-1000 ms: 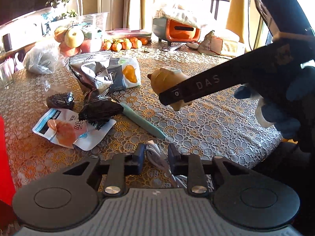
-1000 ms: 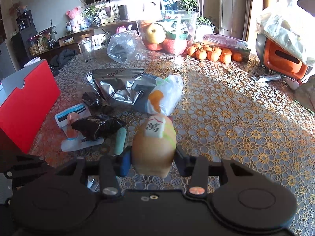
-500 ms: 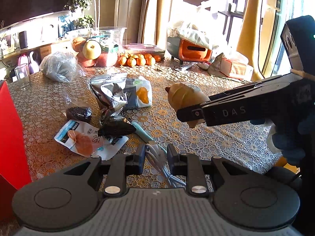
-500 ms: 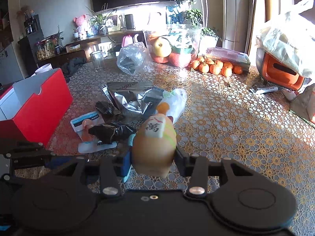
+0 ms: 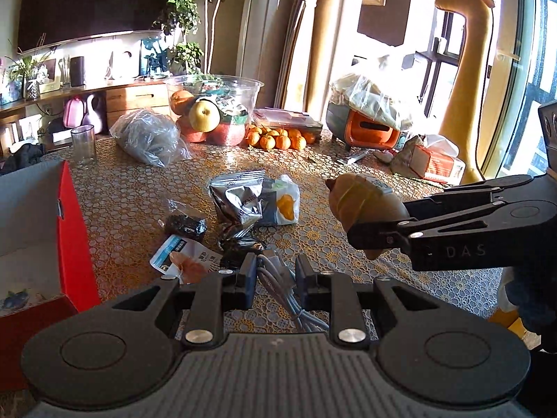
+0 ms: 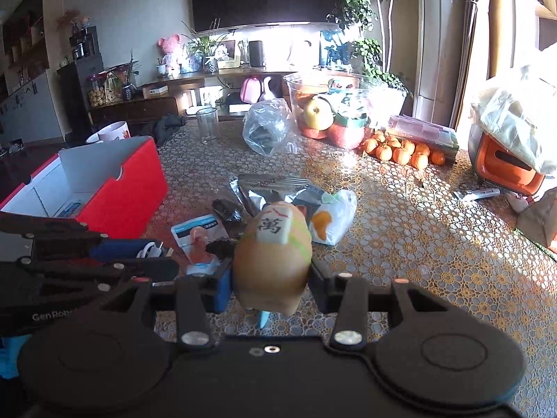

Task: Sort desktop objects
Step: 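Carry the cable and yellow toy with both grippers over the red box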

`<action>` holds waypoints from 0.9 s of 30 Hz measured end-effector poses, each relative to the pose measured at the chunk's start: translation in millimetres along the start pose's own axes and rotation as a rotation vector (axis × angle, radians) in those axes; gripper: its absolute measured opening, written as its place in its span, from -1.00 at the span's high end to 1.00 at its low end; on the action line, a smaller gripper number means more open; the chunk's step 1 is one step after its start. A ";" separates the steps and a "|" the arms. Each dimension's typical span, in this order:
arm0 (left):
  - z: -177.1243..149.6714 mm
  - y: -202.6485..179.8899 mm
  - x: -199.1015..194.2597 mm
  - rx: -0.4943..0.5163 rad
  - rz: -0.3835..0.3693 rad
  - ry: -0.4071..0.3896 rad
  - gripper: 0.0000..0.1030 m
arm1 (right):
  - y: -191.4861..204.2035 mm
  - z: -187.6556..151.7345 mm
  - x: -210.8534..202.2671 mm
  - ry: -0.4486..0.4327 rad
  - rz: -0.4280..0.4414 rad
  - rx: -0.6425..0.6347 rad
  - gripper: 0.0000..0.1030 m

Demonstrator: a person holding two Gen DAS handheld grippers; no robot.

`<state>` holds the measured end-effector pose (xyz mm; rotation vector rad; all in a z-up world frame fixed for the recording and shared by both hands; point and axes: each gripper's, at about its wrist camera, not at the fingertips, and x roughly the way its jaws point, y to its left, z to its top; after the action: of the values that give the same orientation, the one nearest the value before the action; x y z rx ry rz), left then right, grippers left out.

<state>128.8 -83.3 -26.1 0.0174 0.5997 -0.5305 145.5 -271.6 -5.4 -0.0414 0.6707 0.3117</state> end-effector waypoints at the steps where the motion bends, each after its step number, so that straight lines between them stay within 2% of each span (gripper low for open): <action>1: 1.0 1.2 -3.6 -0.006 0.004 -0.004 0.56 | 4.0 1.4 -3.0 -0.001 0.009 -0.005 0.14; 12: 8.5 25.5 -53.3 -0.051 0.077 -0.067 0.56 | 50.3 19.9 -23.7 -0.043 0.094 -0.075 0.14; 27: 10.4 79.8 -114.2 -0.106 0.206 -0.134 0.56 | 126.9 48.4 -24.9 -0.055 0.223 -0.220 0.14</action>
<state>93.2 37.8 33.6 -0.0559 0.4881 -0.2969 118.7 -150.8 55.9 -0.1684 0.5852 0.5992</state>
